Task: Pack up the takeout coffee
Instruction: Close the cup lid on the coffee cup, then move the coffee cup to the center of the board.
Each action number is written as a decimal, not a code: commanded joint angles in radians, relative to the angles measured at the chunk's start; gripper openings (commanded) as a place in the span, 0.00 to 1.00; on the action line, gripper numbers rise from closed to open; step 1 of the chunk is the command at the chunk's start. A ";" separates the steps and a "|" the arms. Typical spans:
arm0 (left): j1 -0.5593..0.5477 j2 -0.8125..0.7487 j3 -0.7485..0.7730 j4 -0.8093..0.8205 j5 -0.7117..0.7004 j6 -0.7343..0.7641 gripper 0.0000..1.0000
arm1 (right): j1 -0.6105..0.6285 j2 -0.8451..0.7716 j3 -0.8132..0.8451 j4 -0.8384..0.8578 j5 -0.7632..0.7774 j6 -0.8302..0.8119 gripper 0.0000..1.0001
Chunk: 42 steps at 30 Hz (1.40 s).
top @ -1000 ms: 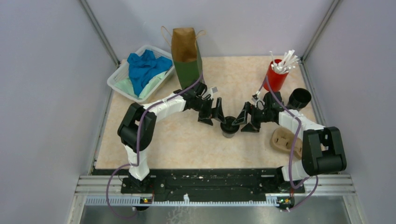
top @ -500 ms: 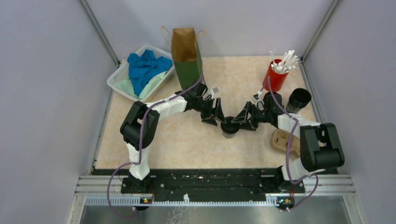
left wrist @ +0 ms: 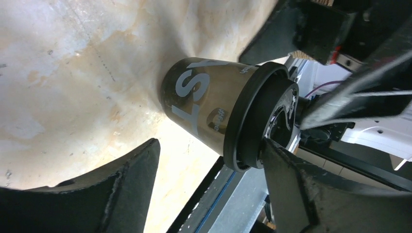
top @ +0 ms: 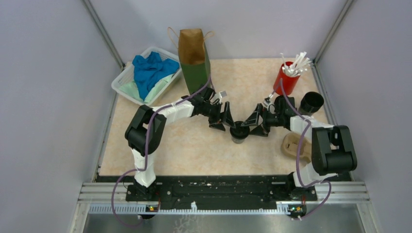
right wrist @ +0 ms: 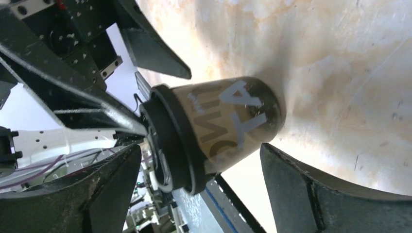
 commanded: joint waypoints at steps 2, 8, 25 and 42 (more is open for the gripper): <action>0.002 -0.020 0.042 -0.103 -0.108 0.056 0.91 | -0.004 -0.162 0.070 -0.223 0.047 -0.083 0.94; 0.001 -0.067 0.173 -0.201 -0.136 0.077 0.98 | 0.042 -0.251 0.198 -0.499 0.245 -0.206 0.97; 0.003 -0.720 0.031 -0.440 -0.398 0.029 0.98 | 0.532 -0.082 0.643 -0.867 1.055 -0.367 0.96; 0.004 -0.755 0.016 -0.472 -0.370 0.045 0.98 | 0.619 0.002 0.661 -0.852 1.052 -0.286 0.94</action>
